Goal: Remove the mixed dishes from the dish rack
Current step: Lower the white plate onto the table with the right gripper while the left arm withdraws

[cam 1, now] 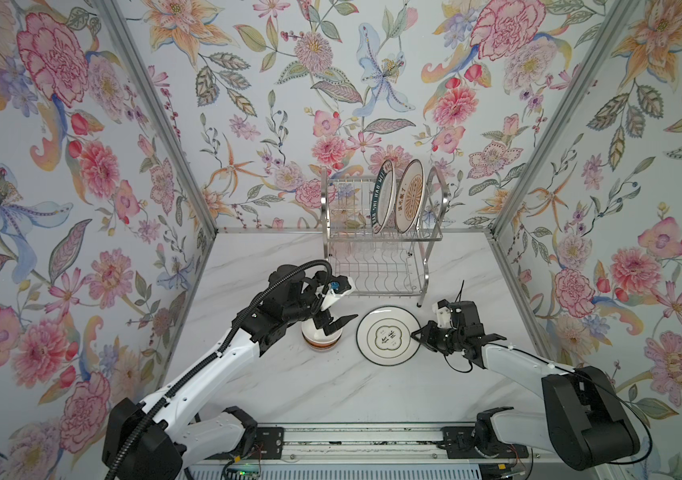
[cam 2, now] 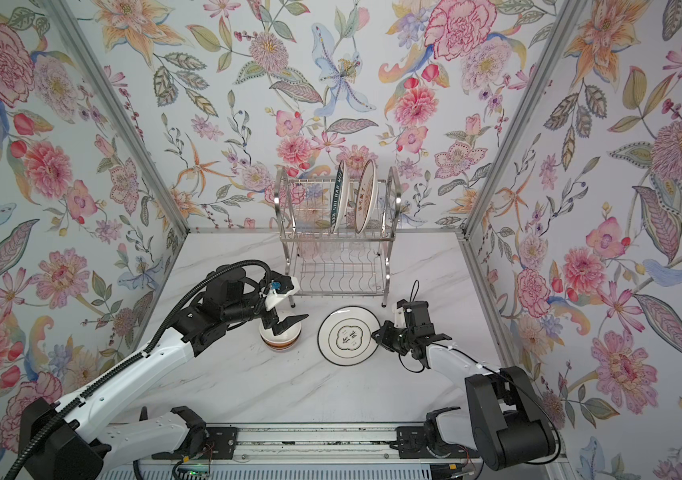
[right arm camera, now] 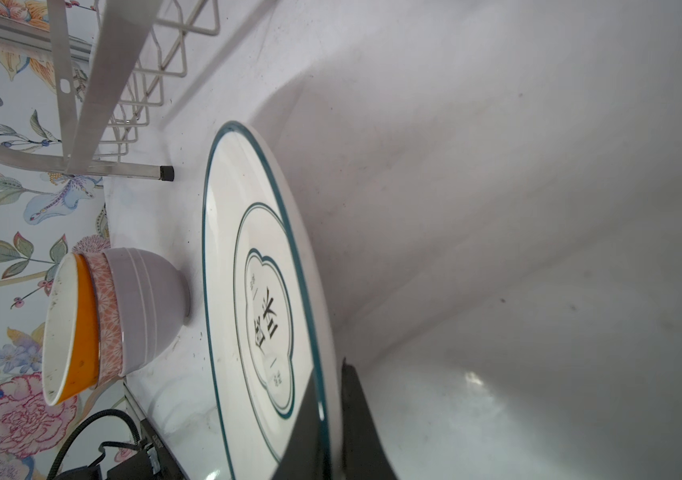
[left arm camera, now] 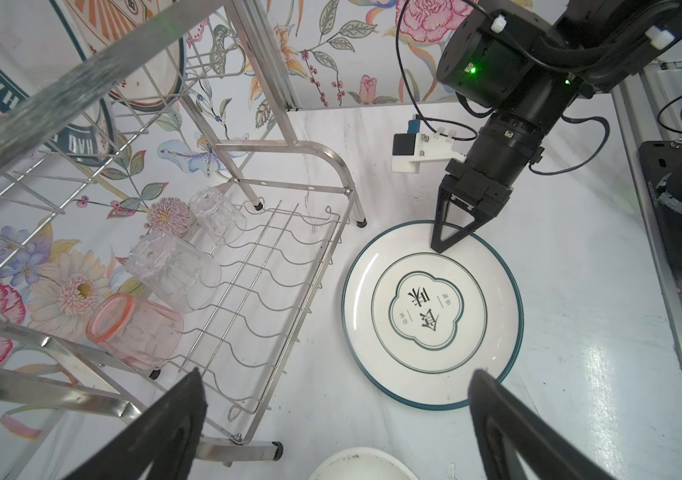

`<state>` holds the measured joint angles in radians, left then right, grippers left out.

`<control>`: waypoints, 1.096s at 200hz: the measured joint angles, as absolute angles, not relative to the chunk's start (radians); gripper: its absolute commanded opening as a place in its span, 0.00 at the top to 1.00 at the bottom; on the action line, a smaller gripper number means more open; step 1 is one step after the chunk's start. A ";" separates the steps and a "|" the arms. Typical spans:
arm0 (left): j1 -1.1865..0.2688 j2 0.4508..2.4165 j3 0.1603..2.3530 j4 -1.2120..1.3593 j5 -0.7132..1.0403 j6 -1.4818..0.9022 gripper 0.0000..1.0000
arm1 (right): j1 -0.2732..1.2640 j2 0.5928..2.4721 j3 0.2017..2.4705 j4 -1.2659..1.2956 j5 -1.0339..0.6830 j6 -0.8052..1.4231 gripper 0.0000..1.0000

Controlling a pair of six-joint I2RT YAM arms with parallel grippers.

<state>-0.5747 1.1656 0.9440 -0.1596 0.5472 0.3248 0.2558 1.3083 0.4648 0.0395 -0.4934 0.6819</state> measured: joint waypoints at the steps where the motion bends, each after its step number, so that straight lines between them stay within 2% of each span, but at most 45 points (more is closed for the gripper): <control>1: -0.575 1.166 0.945 -0.162 0.548 0.325 0.01 | 0.256 1.309 0.465 0.040 -0.494 0.682 0.96; 85: -0.555 1.180 0.971 -0.147 0.559 0.240 0.01 | 0.241 1.320 0.441 0.031 -0.482 0.689 0.82; 148: -0.555 1.183 0.985 -0.076 0.561 0.188 0.01 | 0.229 1.322 0.434 0.010 -0.467 0.679 0.68; 192: -0.554 1.186 0.994 -0.006 0.474 0.154 0.01 | 0.221 1.296 0.435 -0.025 -0.440 0.656 0.53; 219: -0.554 1.188 1.018 0.002 0.394 0.114 0.01 | 0.213 1.228 0.436 -0.068 -0.400 0.638 0.37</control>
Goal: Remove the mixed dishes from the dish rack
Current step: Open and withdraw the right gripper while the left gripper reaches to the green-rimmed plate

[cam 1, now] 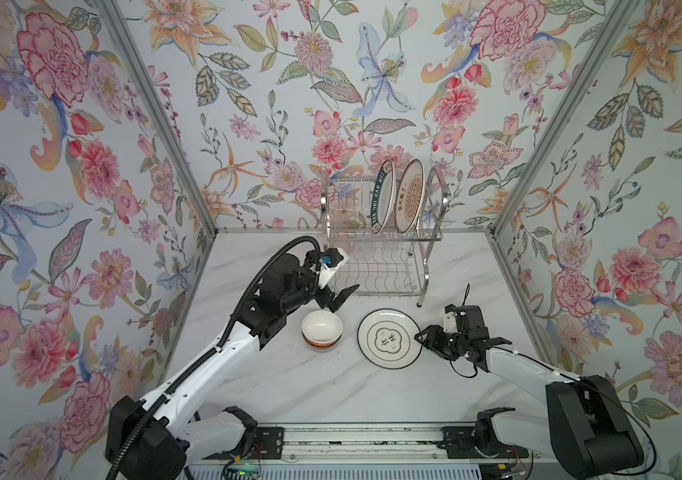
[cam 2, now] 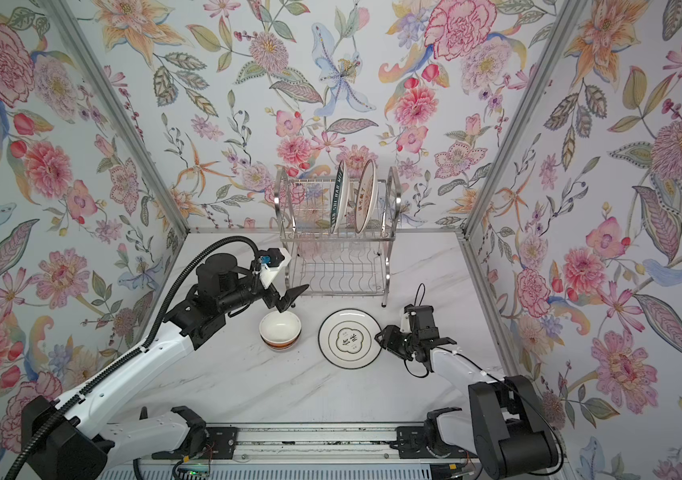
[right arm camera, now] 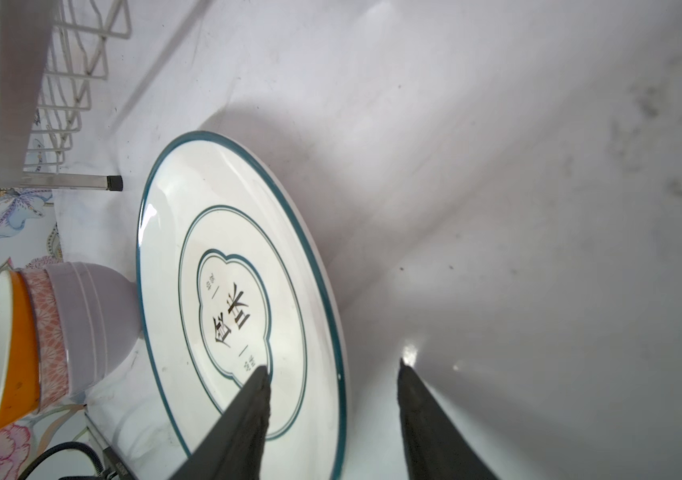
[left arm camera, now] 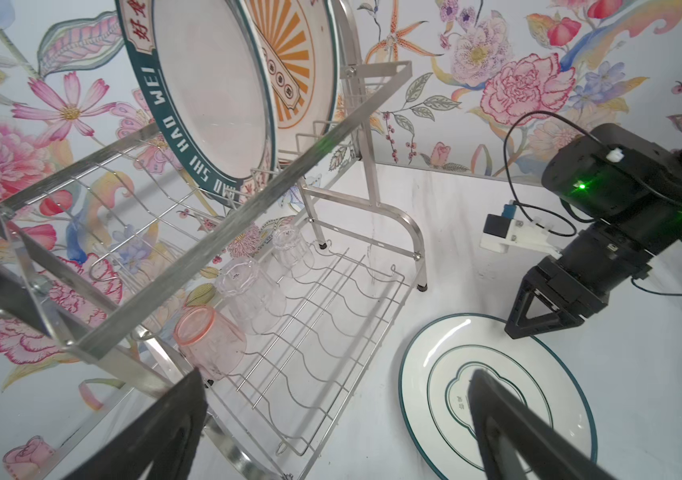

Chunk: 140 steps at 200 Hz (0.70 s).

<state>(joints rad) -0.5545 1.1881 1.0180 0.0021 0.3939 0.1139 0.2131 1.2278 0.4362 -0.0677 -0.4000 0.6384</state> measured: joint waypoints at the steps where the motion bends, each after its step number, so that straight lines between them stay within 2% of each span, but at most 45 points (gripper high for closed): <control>1: -0.554 1.188 1.021 0.002 0.389 0.112 0.01 | 0.213 1.225 0.437 -0.069 -0.398 0.638 0.37; 24: -0.555 1.200 1.083 0.003 0.294 0.089 0.01 | 0.212 1.164 0.468 -0.140 -0.345 0.593 0.22; 62: -0.583 1.250 1.182 0.001 0.163 0.089 0.03 | 0.212 1.046 0.567 -0.205 -0.249 0.497 0.05; 65: -0.587 1.254 1.190 0.001 0.154 0.089 0.03 | 0.212 1.037 0.574 -0.207 -0.244 0.481 0.00; 86: -0.626 1.303 1.243 0.005 0.115 0.093 0.05 | 0.221 0.966 0.610 -0.215 -0.193 0.418 0.01; 140: -0.683 1.476 1.405 0.033 0.089 0.052 0.21 | 0.292 0.793 0.643 -0.172 -0.096 0.227 0.01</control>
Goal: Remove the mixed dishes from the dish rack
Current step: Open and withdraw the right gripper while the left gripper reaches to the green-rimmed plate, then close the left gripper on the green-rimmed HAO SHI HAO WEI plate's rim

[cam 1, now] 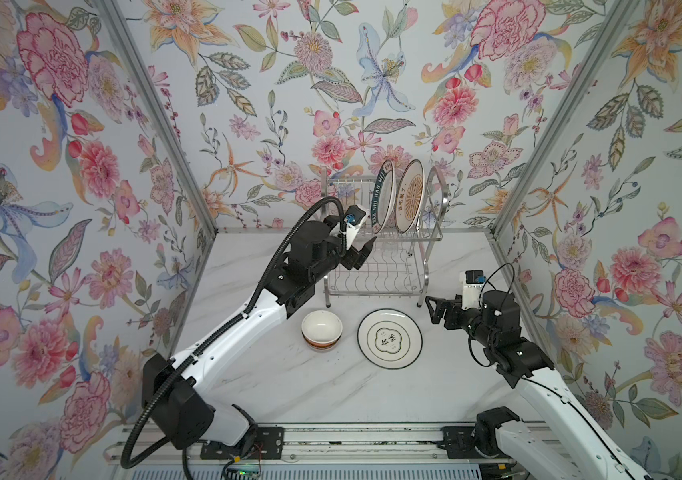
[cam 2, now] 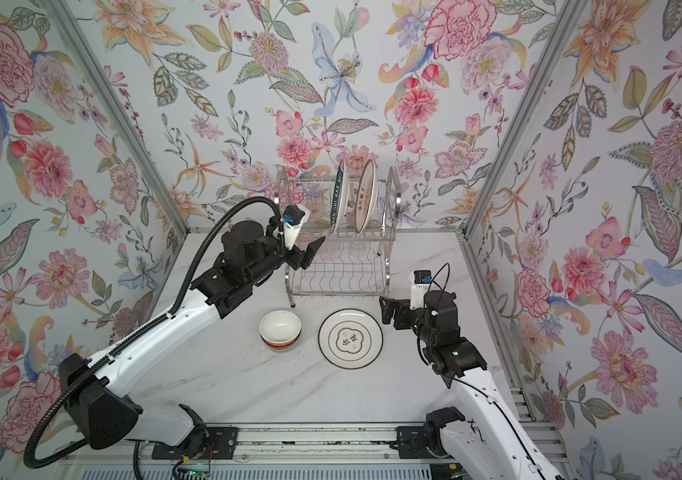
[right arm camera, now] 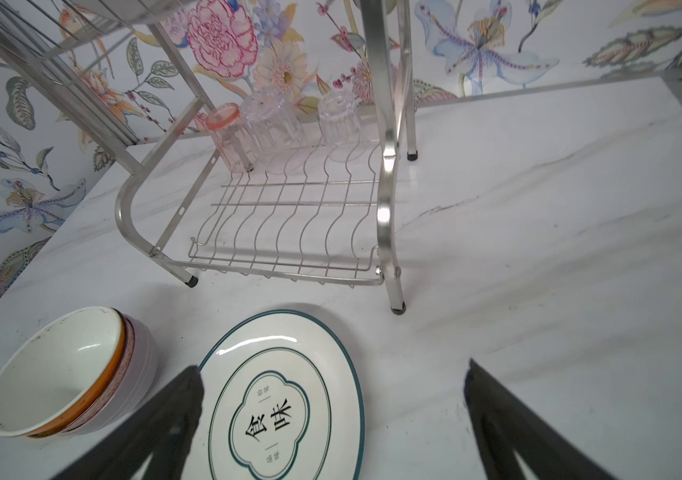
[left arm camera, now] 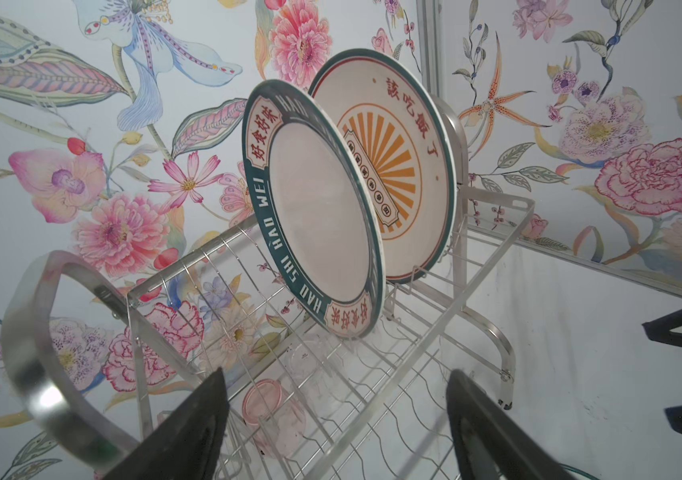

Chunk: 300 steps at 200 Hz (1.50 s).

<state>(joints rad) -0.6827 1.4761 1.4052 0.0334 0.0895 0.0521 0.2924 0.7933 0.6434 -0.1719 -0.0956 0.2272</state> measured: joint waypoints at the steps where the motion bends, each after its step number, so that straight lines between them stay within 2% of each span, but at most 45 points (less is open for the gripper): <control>1: -0.684 1.481 1.409 0.034 0.089 0.051 0.21 | 0.294 0.789 0.643 -0.168 -0.094 0.222 0.01; 53: -0.768 1.669 1.571 0.043 0.031 0.044 0.28 | 0.313 0.724 0.643 -0.072 -0.070 0.139 0.01; 88: -0.780 1.731 1.621 0.050 -0.010 0.023 0.39 | 0.321 0.723 0.639 -0.047 -0.070 0.127 0.01; 132: -0.780 1.768 1.651 0.104 -0.070 0.007 0.48 | 0.332 0.723 0.638 -0.013 -0.071 0.126 0.01; 153: -0.780 1.780 1.657 0.133 -0.084 -0.002 0.59 | 0.332 0.723 0.638 -0.006 -0.072 0.126 0.01; 186: -0.780 1.794 1.657 0.160 -0.086 -0.013 0.67 | 0.332 0.723 0.637 0.001 -0.075 0.126 0.01; 300: -0.779 1.795 1.641 0.244 -0.094 -0.035 0.83 | 0.333 0.699 0.612 0.028 -0.081 0.126 0.01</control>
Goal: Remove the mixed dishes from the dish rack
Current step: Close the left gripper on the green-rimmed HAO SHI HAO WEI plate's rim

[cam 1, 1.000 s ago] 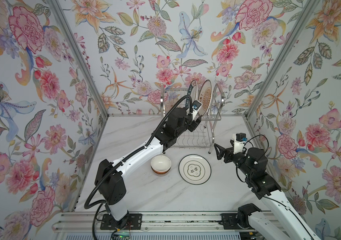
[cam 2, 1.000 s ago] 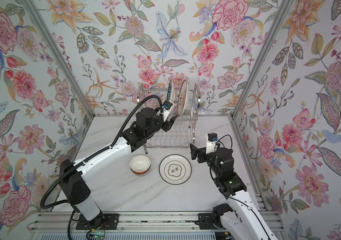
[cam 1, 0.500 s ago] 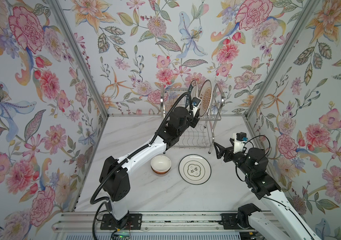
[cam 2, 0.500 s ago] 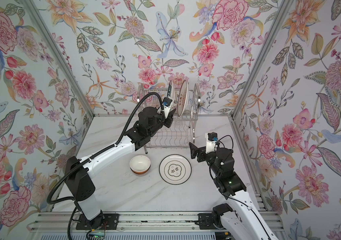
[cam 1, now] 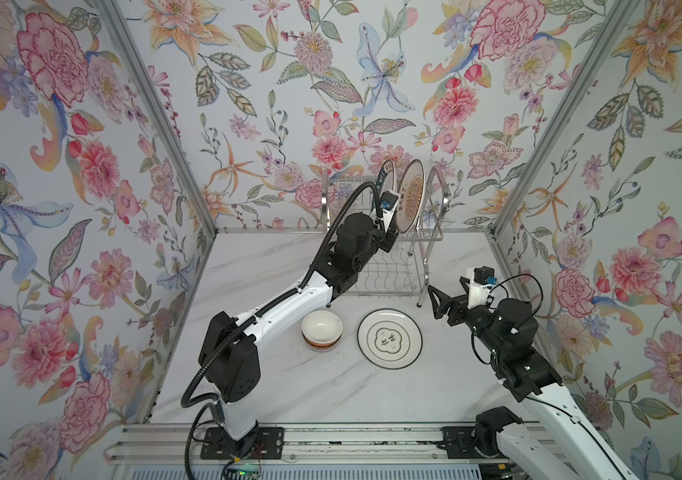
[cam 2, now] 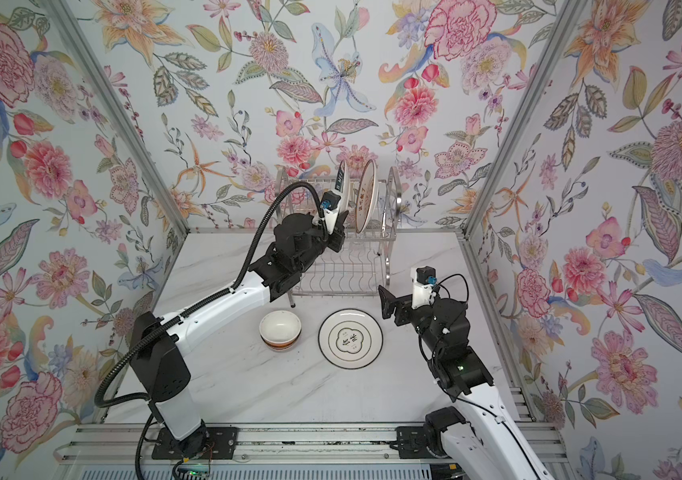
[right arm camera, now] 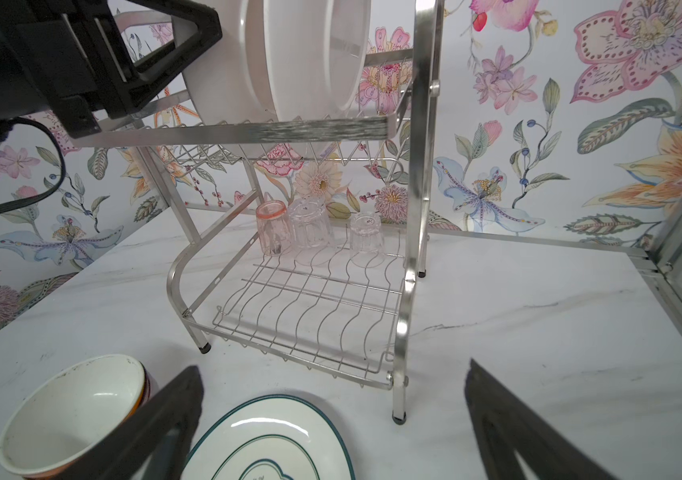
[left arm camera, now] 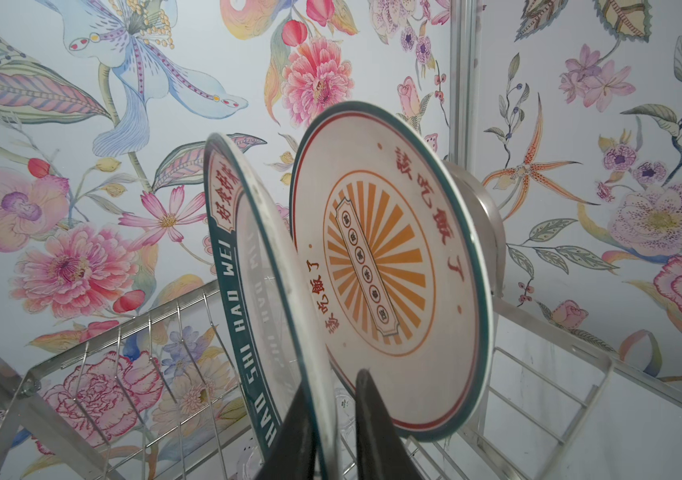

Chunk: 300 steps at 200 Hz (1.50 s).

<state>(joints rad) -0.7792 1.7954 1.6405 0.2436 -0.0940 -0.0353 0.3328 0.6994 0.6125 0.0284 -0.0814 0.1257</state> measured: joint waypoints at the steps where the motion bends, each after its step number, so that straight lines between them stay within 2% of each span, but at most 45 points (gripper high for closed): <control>1: -0.779 1.795 1.641 0.244 -0.094 -0.035 0.83 | 0.333 0.699 0.612 0.028 -0.081 0.125 0.01; 59: -0.779 1.795 1.623 0.279 -0.094 -0.042 0.86 | 0.333 0.700 0.610 0.030 -0.062 0.126 0.01; 105: -0.777 1.795 1.623 0.278 -0.082 -0.046 0.72 | 0.333 0.709 0.607 0.034 -0.044 0.127 0.01; 143: -0.768 1.795 1.623 0.274 -0.055 -0.046 0.71 | 0.333 0.701 0.604 0.025 -0.026 0.128 0.01; 203: -0.758 1.818 1.648 0.237 -0.029 -0.055 0.72 | 0.333 0.693 0.601 0.009 -0.008 0.136 0.01; 300: -0.746 1.830 1.659 0.221 -0.030 -0.068 0.84 | 0.333 0.696 0.600 -0.005 0.009 0.146 0.01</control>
<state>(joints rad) -0.7460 1.8301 1.6588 0.2211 -0.0296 -0.0685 0.3328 0.6960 0.6003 -0.0051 0.0090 0.1463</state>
